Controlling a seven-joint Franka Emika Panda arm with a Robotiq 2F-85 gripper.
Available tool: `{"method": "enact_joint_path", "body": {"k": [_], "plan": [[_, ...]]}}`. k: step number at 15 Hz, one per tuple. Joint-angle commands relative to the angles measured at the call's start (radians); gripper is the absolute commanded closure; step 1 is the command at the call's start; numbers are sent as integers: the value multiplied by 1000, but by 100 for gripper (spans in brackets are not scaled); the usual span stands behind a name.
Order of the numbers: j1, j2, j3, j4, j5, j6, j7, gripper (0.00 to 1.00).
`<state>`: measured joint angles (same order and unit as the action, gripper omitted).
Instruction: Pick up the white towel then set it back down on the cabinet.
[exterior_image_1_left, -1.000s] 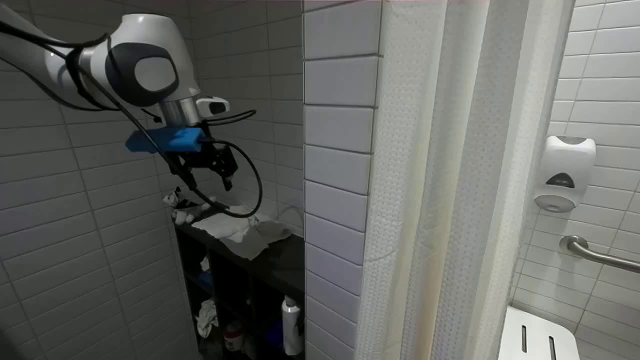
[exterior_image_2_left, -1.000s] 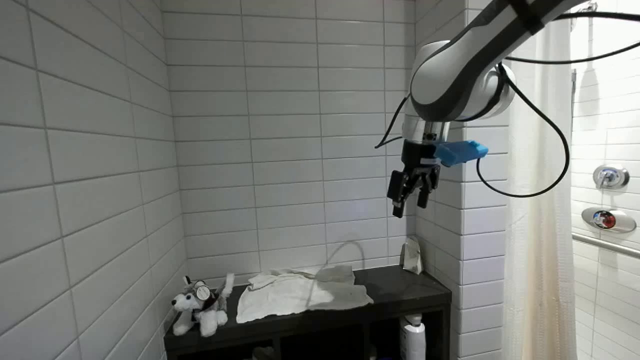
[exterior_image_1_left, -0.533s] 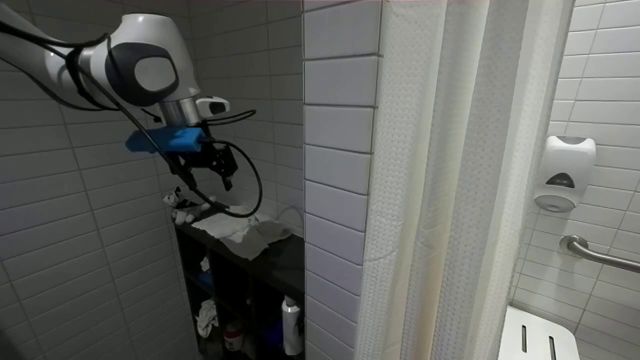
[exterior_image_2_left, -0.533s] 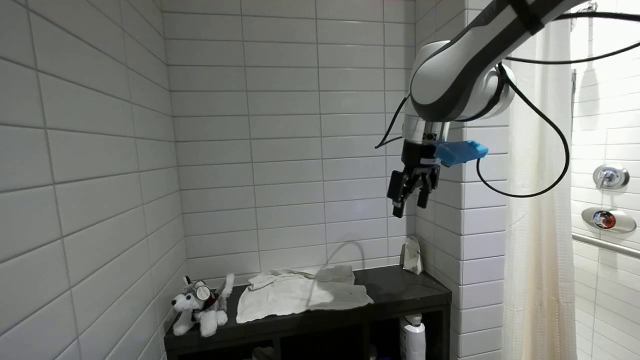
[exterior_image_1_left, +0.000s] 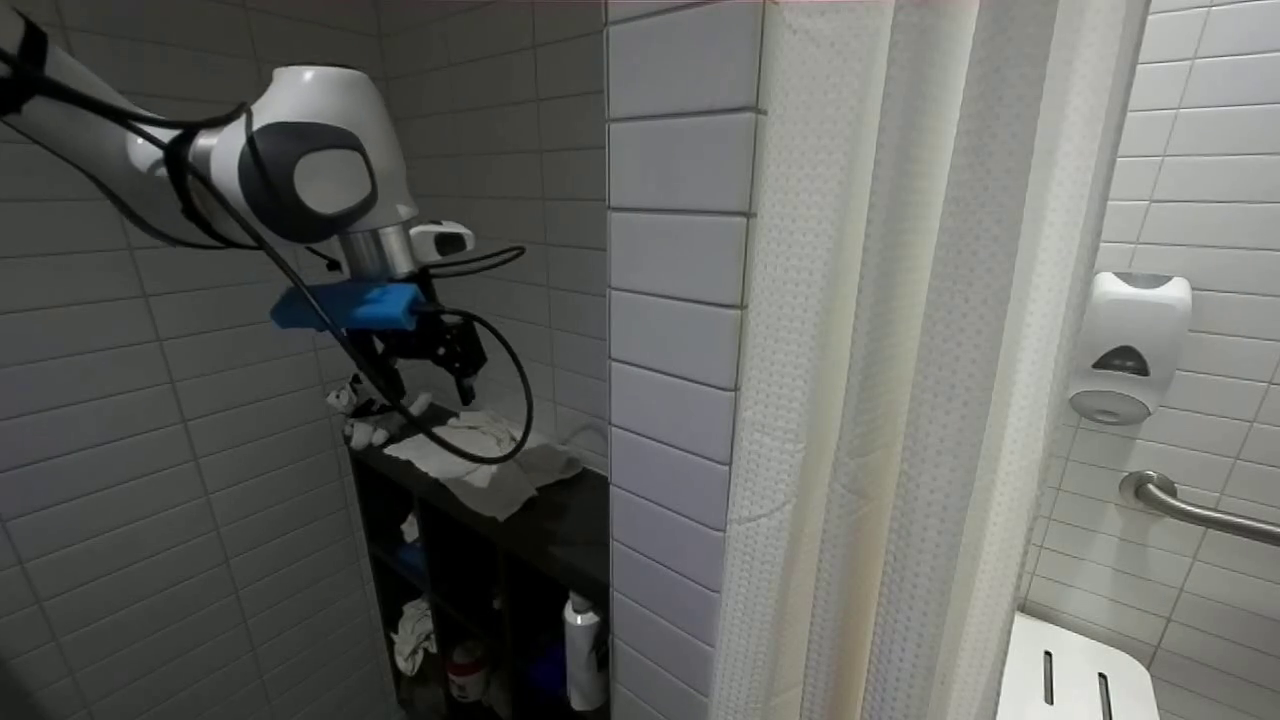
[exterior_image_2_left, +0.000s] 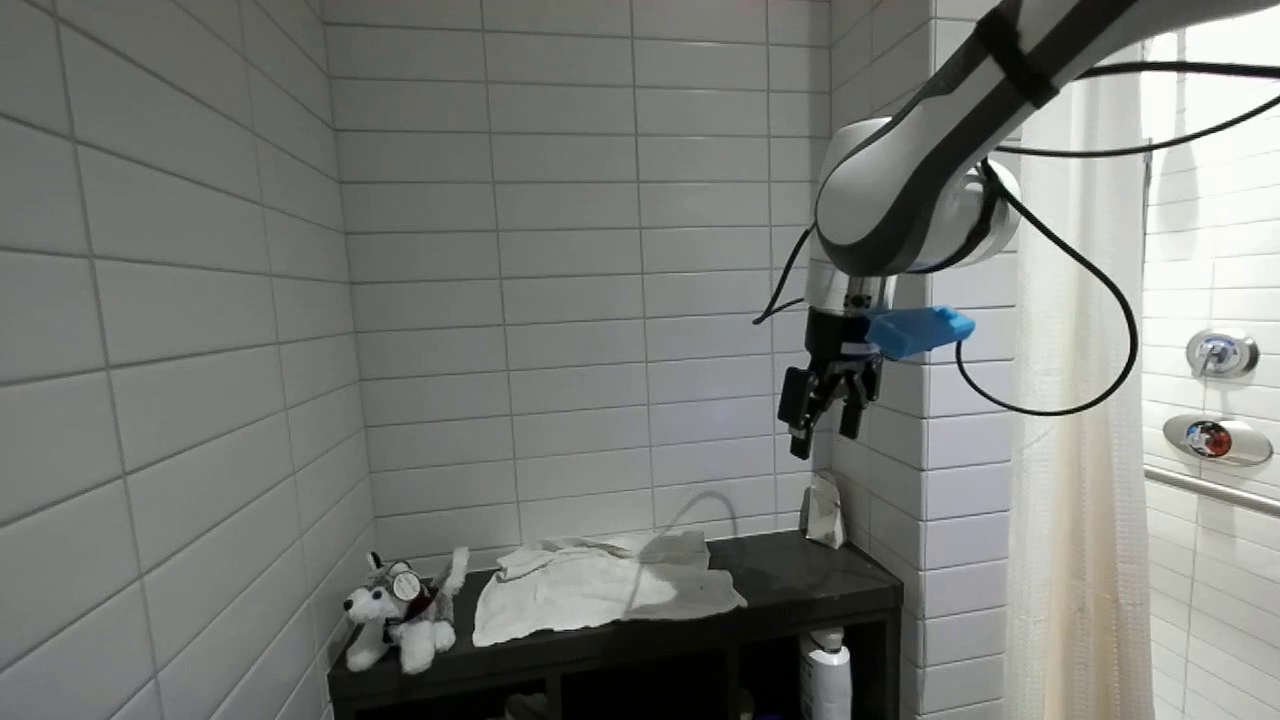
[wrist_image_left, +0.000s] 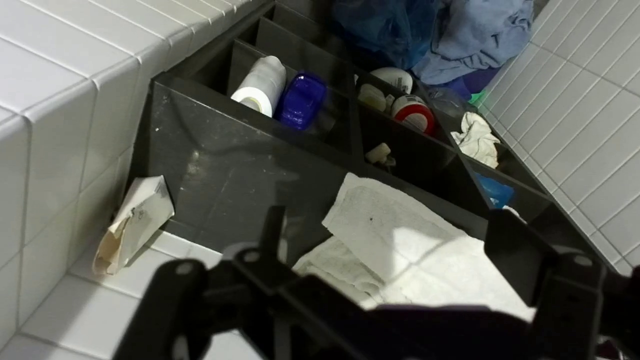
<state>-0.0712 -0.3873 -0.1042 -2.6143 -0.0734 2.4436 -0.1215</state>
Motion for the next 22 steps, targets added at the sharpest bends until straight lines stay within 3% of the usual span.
{"method": "enact_joint_path", "body": {"k": [1,5,13,22], "plan": [[-21,73,-15,-12,8,83,15,0],[-6,123,-43,-17,149,111,67,0],[24,217,-51,-19,435,217,52,0],[33,350,-36,15,573,314,11,0]]}}
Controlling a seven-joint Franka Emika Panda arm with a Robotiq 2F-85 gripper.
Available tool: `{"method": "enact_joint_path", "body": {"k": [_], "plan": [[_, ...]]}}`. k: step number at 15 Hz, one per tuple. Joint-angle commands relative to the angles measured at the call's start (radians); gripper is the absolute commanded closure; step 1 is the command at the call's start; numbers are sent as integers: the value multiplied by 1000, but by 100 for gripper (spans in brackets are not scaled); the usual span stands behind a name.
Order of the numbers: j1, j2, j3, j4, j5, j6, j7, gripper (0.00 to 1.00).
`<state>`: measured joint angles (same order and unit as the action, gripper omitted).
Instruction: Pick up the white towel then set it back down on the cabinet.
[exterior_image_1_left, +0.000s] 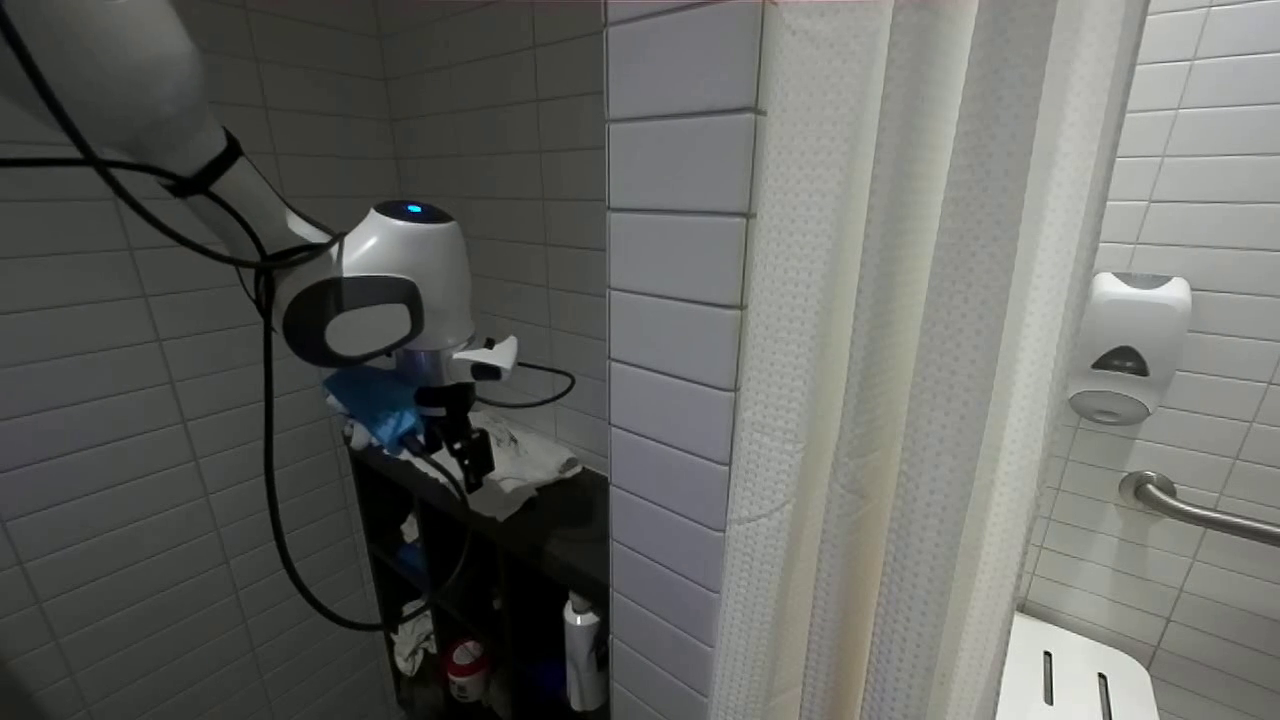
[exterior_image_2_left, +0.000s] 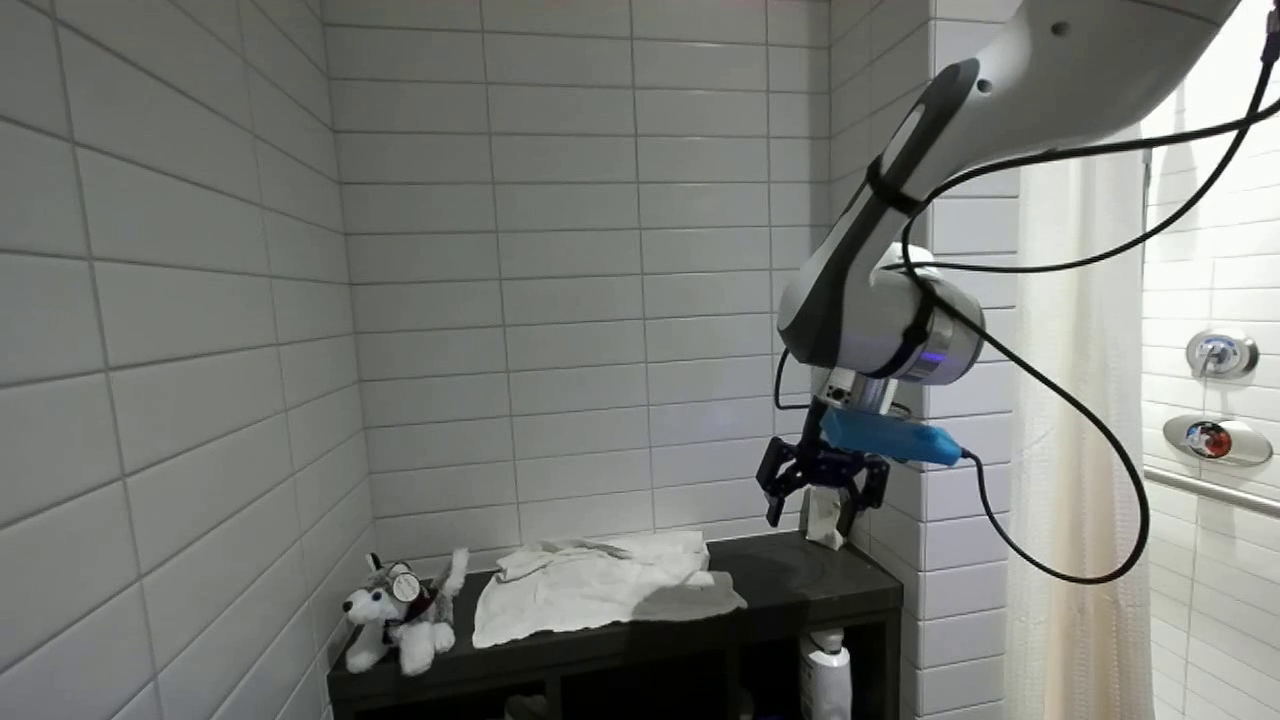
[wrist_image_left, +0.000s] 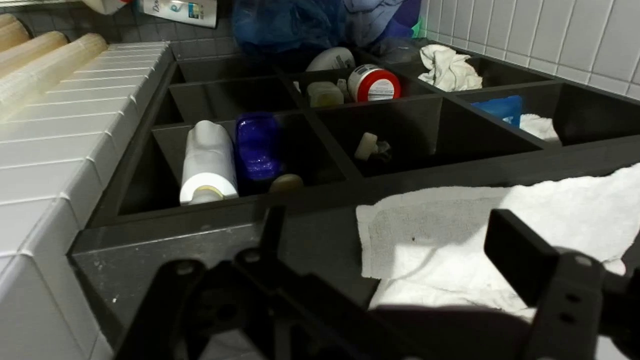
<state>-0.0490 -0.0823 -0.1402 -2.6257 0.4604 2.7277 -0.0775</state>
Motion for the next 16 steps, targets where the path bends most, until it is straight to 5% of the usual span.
{"method": "enact_joint_path", "body": {"k": [1,16], "plan": [[11,60,4,37,31,35,-27,0],[3,204,52,264,-57,-38,81,0]]}}
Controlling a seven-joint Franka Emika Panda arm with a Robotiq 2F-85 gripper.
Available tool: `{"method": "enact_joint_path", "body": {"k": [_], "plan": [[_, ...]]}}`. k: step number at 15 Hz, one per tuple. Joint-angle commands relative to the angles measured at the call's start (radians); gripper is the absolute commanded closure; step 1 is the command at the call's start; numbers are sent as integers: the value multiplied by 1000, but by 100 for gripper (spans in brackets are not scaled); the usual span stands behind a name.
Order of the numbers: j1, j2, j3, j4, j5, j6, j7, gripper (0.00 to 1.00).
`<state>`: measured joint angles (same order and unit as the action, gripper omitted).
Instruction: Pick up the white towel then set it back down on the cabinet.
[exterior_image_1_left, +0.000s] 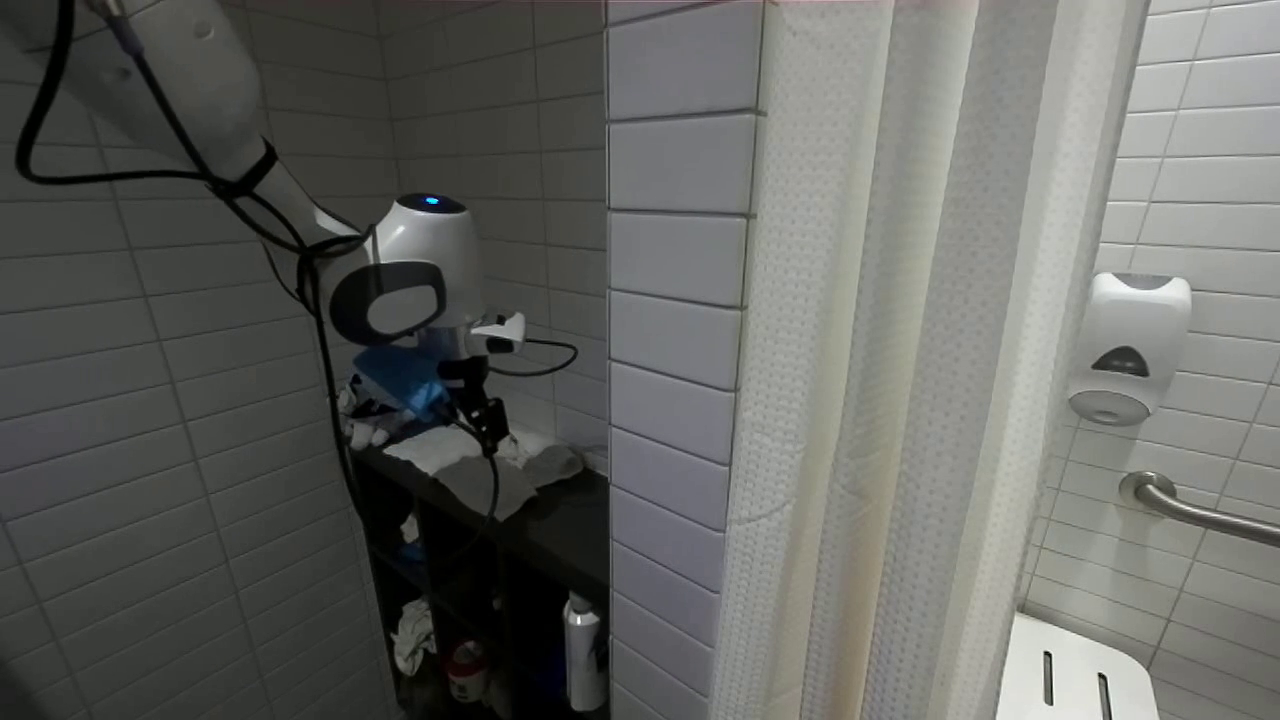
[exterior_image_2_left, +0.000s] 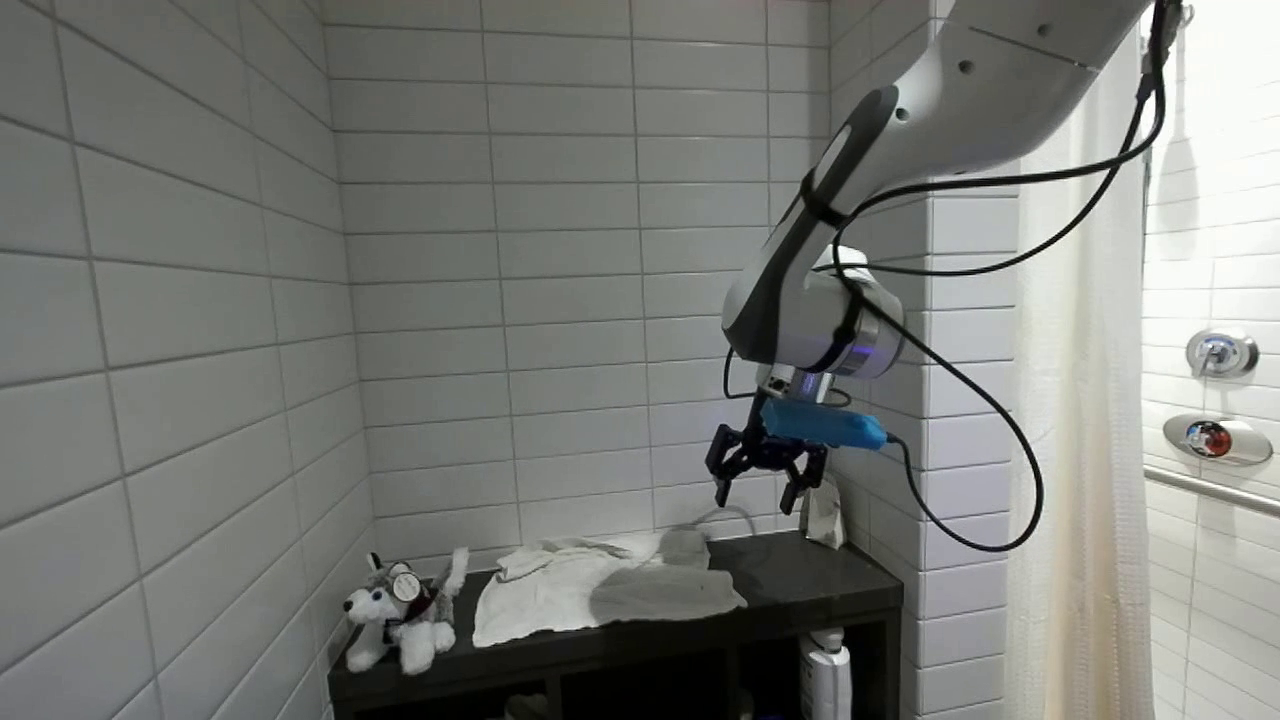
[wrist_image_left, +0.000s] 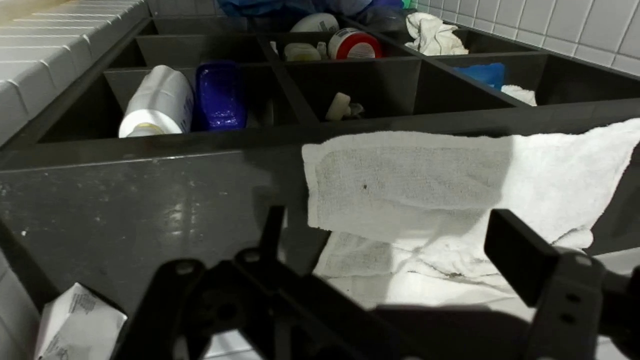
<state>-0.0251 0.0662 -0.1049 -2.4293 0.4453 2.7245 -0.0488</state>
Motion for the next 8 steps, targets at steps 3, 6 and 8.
{"method": "enact_joint_path", "body": {"k": [3,6,8], "plan": [[-29,93,19,114,-70,-61,89,0],[-40,120,11,154,-119,-88,116,0],[-54,131,8,177,-144,-115,110,0]]}}
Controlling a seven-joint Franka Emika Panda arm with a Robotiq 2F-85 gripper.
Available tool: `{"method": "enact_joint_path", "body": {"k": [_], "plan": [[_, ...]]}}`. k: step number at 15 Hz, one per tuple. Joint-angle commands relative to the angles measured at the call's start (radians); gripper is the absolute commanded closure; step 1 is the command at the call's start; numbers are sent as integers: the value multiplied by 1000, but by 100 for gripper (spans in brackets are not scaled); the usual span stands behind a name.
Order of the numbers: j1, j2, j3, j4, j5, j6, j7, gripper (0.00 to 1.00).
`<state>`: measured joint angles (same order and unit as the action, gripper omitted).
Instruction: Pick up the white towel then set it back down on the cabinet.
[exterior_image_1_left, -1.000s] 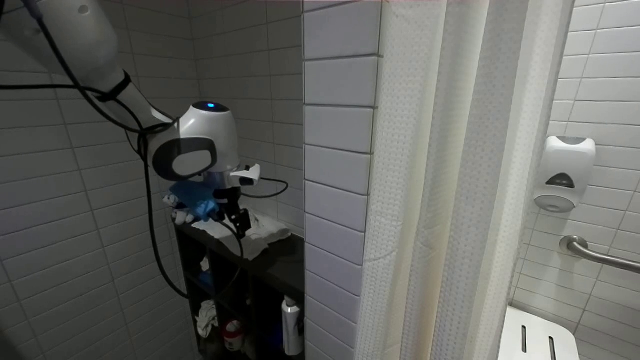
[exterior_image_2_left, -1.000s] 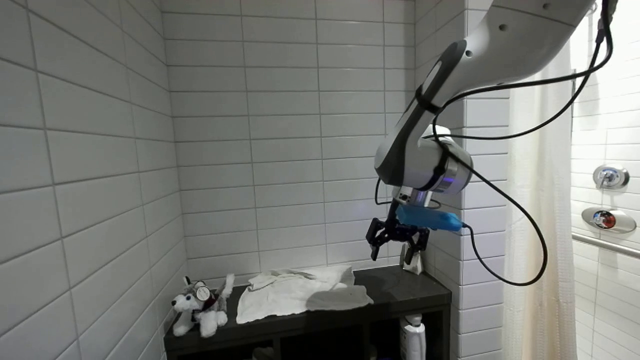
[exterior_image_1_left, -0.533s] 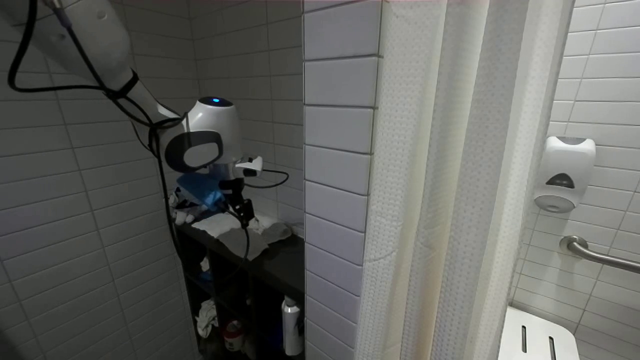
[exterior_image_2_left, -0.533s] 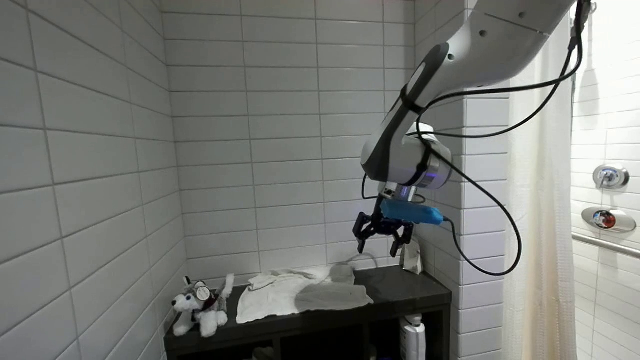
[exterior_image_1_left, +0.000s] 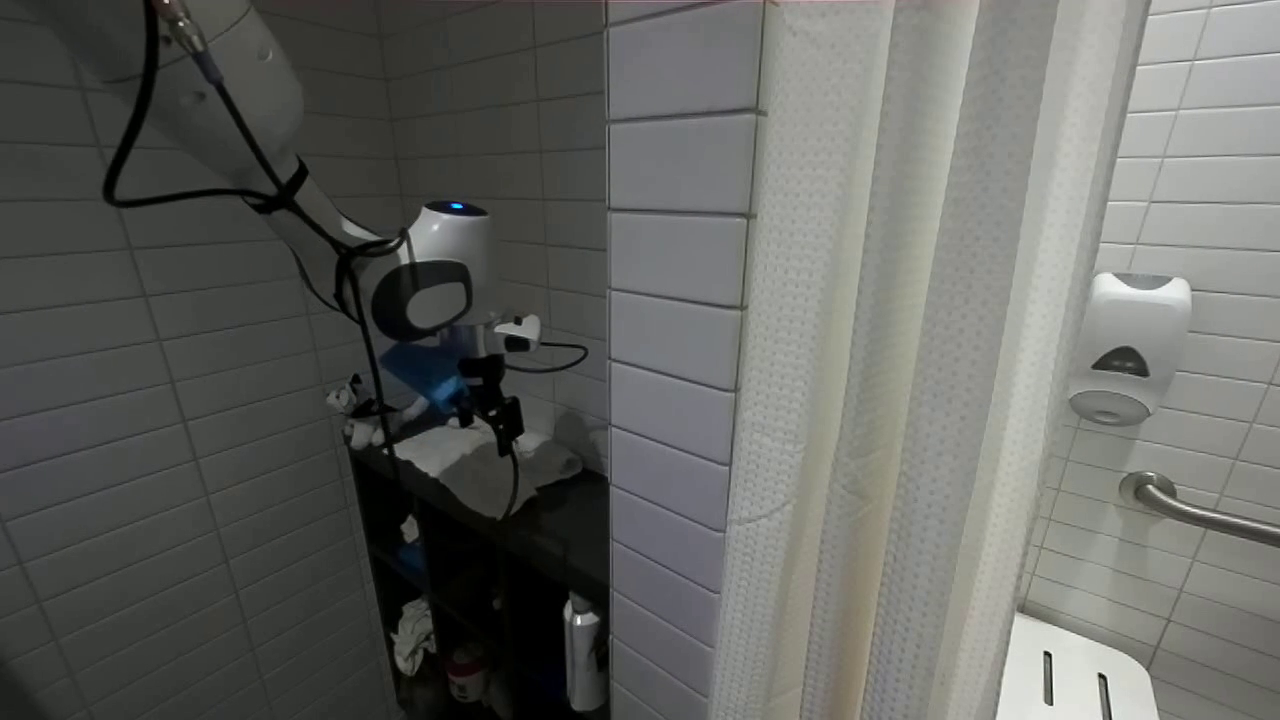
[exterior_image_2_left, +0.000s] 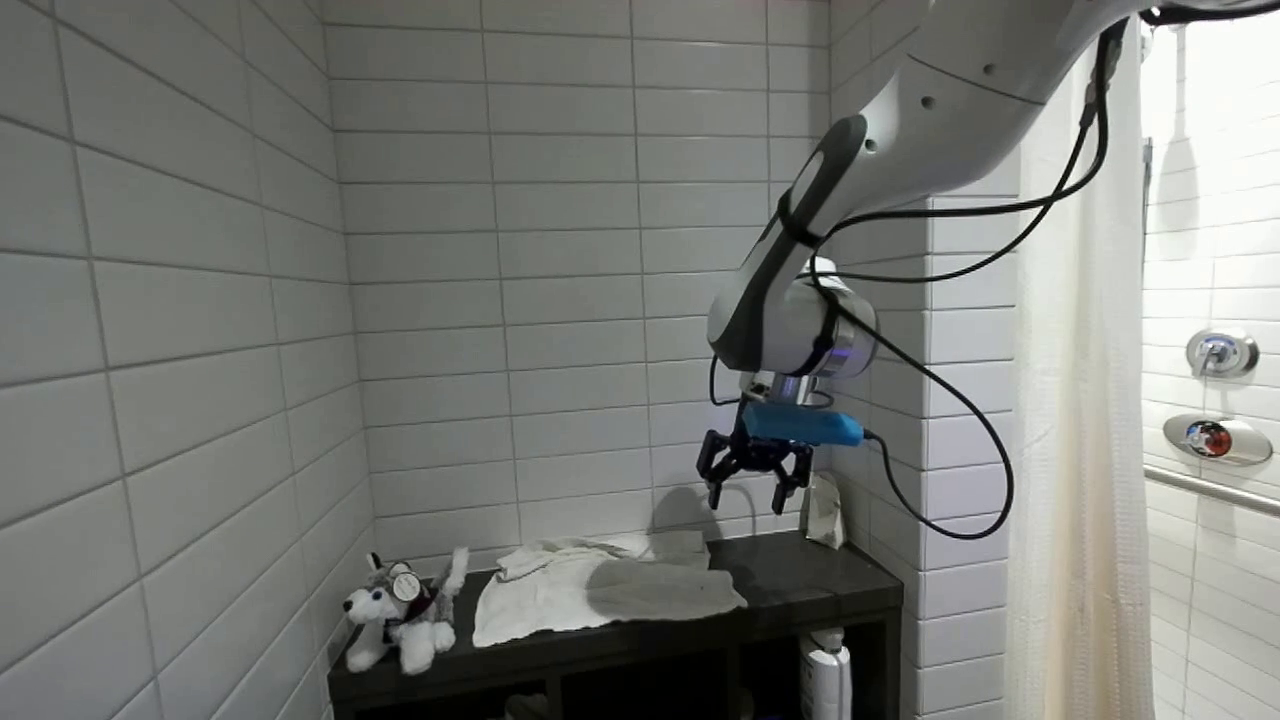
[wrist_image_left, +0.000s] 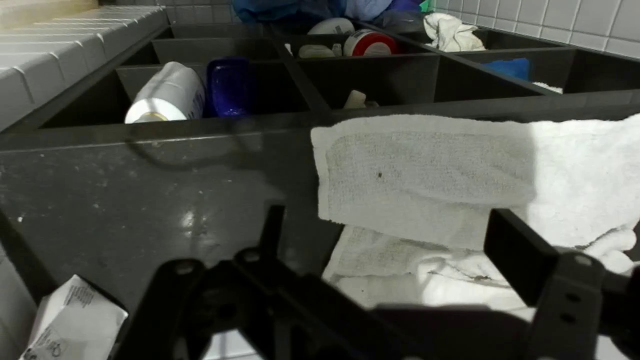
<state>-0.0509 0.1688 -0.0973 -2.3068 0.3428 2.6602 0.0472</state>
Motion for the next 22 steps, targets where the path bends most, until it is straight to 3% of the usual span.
{"method": "enact_joint_path", "body": {"k": [1,4,13,22], "plan": [[-35,38,1,70,-51,-62,5,0],[-51,69,2,109,-68,-91,-13,0],[-14,174,2,119,-231,-33,24,0],[-23,218,31,132,-208,-30,-7,0]]}}
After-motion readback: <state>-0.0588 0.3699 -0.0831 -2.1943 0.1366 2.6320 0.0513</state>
